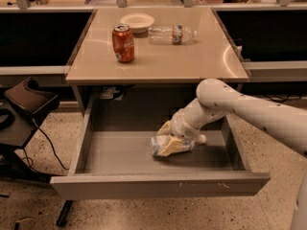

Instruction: Pick blue plastic bottle from top drawer and place on counter

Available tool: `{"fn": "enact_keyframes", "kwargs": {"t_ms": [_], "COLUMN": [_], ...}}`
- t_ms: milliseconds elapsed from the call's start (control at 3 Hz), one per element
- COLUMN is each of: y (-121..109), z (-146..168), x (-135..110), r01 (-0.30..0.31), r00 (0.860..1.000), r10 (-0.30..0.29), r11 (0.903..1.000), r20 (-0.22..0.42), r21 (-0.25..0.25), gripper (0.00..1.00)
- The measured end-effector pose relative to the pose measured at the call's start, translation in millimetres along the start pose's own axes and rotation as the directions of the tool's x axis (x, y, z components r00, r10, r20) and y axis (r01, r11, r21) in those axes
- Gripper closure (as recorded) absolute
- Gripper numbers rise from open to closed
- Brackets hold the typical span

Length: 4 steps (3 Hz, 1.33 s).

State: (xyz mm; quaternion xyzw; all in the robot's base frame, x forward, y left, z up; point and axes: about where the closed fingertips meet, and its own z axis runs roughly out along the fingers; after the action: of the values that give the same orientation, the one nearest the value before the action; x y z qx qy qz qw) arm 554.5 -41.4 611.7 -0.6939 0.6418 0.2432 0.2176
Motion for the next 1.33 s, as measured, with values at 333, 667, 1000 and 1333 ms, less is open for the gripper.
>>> {"fn": "enact_keyframes", "kwargs": {"t_ms": [333, 667, 1000, 1333], "y": [-0.3, -5.6, -19.5, -31.5], "z": [-20.3, -80.6, -159.7, -213.6], "x": [4.2, 14.9, 18.8, 19.1], "r01": [-0.016, -0.045, -0.031, -0.04], "r00": [1.0, 0.998, 0.998, 0.998], "r10": [0.015, 0.041, 0.023, 0.034], "r11": [0.9994, 0.9942, 0.9874, 0.9893], "r20": [0.025, 0.049, 0.051, 0.047], "r21": [0.032, 0.098, 0.155, 0.14], "gripper": [0.89, 1.0, 1.0, 1.0]}}
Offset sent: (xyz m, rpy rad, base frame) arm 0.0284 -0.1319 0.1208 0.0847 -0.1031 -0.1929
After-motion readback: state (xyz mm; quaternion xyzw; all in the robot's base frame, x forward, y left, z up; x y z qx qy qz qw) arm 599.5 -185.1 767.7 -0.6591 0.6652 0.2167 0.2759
